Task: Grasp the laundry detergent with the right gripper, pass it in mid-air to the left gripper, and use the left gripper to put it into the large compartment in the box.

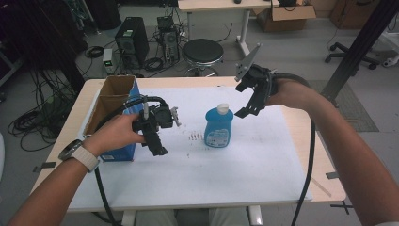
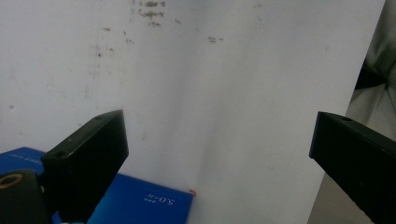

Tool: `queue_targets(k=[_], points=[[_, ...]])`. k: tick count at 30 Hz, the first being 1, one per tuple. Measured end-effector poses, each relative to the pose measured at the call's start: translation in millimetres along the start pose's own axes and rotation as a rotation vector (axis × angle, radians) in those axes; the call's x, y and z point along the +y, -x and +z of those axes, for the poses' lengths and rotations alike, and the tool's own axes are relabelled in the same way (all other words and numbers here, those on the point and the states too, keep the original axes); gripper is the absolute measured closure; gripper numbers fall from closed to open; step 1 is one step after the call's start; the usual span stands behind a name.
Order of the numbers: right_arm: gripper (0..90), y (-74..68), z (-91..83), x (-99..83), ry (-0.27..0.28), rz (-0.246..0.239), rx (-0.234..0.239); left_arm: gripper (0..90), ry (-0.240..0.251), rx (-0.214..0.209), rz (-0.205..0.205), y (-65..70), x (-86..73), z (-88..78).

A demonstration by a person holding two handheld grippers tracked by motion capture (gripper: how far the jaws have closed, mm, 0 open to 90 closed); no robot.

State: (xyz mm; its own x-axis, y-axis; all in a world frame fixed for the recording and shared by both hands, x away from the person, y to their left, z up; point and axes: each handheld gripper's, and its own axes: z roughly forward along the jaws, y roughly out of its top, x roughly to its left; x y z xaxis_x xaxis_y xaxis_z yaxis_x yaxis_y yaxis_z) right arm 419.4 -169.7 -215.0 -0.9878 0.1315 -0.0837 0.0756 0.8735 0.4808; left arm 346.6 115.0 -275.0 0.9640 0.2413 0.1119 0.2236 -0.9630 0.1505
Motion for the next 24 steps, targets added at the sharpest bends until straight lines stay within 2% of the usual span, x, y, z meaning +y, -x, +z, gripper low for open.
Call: queue_targets(k=[11,24], points=[[4.9,6.4,11.0,-12.9,0.042,-0.001,0.005,5.1,0.008,0.000,-0.008,0.3,-1.0,-1.2],[4.7,12.0,24.3,-29.6,0.094,0.023,0.012,5.1,0.013,-0.006,-0.017,-1.3,-0.3,3.4]])
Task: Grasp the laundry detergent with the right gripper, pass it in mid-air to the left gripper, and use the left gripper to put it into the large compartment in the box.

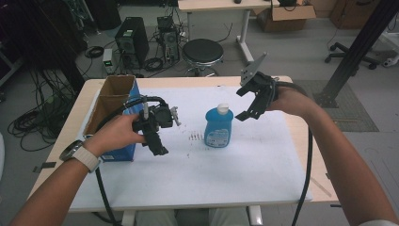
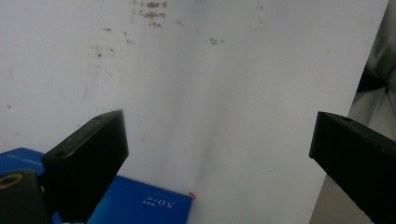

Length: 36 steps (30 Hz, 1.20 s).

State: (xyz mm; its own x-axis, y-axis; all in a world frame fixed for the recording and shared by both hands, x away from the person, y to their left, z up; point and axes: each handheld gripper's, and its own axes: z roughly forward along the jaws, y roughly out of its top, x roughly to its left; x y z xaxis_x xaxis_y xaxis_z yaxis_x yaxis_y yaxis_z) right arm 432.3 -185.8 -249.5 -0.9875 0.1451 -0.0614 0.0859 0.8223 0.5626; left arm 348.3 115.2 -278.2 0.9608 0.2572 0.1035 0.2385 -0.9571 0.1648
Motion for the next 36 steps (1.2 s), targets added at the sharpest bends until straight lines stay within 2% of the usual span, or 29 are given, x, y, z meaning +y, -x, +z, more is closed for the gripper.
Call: queue_targets(k=[3,7,14,28,36], points=[[4.7,1.2,4.0,-3.6,0.001,-0.001,-0.002,5.1,-0.004,0.000,0.007,-0.2,0.9,0.0],[4.8,3.4,10.9,-10.2,0.035,0.009,0.006,5.1,-0.004,0.001,0.011,-0.7,1.1,-0.4],[4.7,4.1,21.4,-18.0,0.062,0.010,0.018,5.0,0.006,0.000,-0.007,-0.6,-1.1,-0.9],[4.7,3.8,38.1,-33.6,0.105,0.034,0.030,5.1,0.000,-0.002,-0.006,-0.7,-0.8,-0.3],[4.7,2.8,44.6,-38.5,0.106,0.041,0.028,5.0,-0.006,-0.002,0.002,-0.6,0.6,0.6]])
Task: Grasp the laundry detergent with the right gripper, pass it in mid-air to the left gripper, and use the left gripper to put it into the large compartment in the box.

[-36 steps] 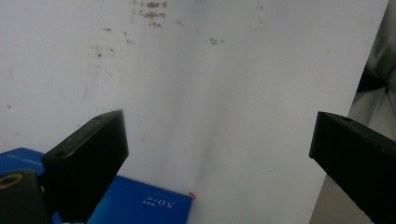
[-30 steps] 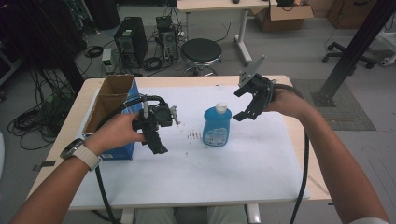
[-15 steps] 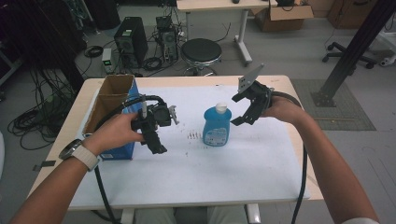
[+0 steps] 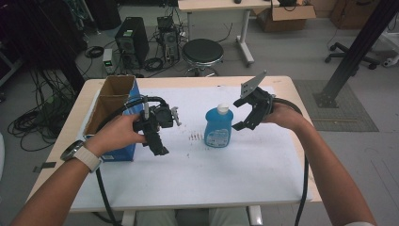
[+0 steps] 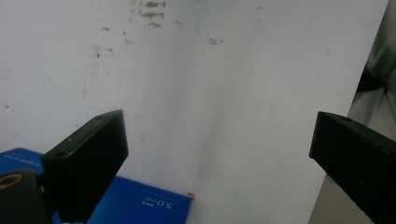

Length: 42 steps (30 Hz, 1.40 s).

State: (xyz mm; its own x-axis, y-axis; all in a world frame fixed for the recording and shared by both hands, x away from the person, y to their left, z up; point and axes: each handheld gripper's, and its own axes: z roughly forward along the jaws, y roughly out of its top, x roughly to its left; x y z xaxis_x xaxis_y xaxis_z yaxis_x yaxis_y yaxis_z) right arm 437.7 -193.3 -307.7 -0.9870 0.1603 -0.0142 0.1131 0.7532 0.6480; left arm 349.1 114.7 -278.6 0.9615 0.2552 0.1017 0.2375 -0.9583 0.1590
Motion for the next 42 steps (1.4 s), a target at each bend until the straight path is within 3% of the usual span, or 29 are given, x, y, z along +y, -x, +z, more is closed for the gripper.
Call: queue_targets(k=[18,42], points=[[4.6,0.6,21.9,-14.3,0.053,0.034,0.011,5.1,-0.001,-0.017,-0.009,1.0,-1.8,5.6],[4.6,-4.1,34.2,-34.7,0.129,0.064,0.004,5.0,-0.001,-0.022,-0.016,0.7,-2.8,8.0]])
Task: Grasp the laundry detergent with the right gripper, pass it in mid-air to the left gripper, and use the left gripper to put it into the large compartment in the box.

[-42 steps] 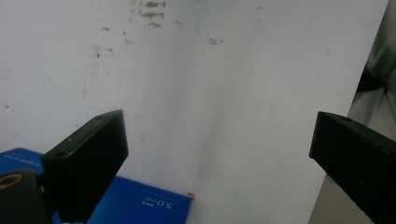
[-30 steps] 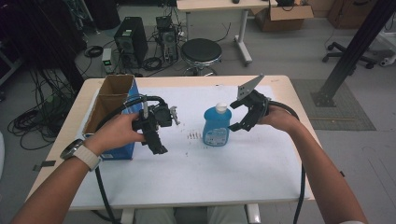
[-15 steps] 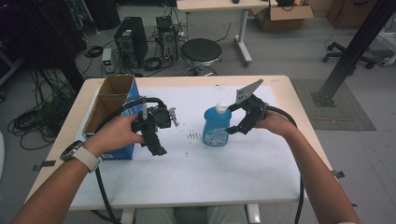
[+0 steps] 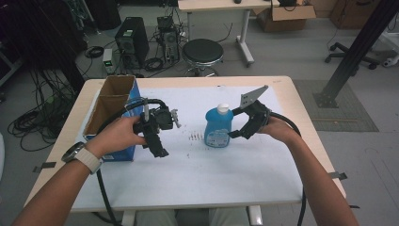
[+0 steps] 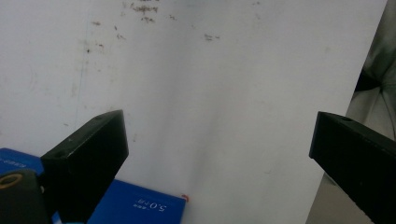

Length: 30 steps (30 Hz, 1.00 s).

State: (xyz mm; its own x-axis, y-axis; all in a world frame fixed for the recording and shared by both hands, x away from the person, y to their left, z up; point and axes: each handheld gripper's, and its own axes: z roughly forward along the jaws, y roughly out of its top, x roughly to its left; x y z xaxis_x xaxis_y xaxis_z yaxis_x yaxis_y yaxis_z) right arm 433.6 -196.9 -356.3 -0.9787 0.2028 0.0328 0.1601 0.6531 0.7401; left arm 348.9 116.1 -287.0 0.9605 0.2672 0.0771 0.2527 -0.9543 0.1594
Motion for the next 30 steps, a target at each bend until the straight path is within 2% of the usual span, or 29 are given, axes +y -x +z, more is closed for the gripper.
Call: queue_targets(k=[11,30], points=[[4.6,-1.1,1.2,-12.8,0.057,0.024,-0.008,5.0,0.002,-0.002,-0.004,0.4,-0.4,0.7],[4.3,-2.4,2.1,-24.8,0.117,0.048,-0.016,5.0,0.008,-0.002,-0.005,0.9,-0.3,1.4]])
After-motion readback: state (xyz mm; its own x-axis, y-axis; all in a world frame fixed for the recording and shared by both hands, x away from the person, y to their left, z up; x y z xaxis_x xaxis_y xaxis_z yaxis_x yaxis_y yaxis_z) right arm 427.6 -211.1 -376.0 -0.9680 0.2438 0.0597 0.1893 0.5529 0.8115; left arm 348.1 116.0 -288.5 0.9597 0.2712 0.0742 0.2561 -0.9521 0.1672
